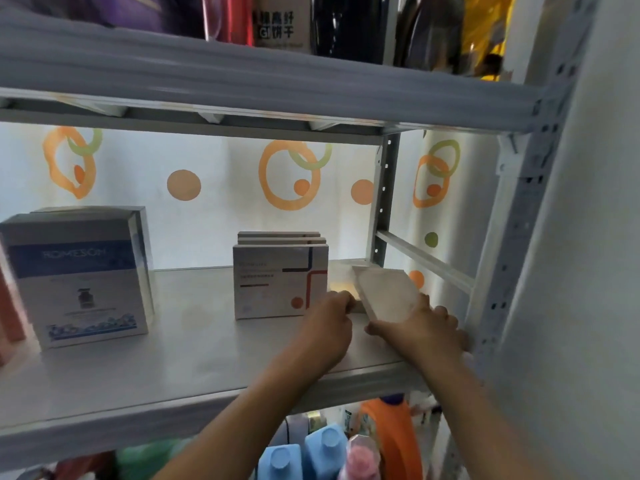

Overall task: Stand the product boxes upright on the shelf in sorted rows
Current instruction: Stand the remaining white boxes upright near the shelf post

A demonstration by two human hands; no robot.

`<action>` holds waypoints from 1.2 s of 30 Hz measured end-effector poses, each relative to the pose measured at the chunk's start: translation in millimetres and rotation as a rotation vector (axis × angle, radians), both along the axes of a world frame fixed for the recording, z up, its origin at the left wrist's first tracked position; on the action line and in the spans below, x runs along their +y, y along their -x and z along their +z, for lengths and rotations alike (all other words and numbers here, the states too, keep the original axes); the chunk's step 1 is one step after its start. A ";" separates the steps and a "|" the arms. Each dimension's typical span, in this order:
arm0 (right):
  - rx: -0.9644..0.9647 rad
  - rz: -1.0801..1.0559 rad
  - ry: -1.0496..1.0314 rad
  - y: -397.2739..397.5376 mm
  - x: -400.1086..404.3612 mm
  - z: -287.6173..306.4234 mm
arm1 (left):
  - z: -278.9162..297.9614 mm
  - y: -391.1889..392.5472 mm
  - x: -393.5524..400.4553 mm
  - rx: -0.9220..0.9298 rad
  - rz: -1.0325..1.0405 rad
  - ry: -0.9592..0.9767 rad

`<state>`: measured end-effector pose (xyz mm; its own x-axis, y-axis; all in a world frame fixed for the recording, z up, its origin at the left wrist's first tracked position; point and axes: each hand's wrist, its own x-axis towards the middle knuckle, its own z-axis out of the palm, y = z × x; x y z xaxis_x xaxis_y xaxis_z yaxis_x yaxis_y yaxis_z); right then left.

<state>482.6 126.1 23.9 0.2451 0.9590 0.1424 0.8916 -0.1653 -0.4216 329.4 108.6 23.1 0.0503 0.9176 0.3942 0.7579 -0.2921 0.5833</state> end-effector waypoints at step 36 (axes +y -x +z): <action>0.958 0.282 -0.651 -24.7 -49.9 -32.5 | 8.2 -75.6 71.3 0.388 0.322 0.386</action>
<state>507.3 76.2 -8.6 0.3088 0.8114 0.4962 0.1387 0.4777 -0.8675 405.0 179.9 31.3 -0.1788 0.9831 0.0401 0.9503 0.1620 0.2660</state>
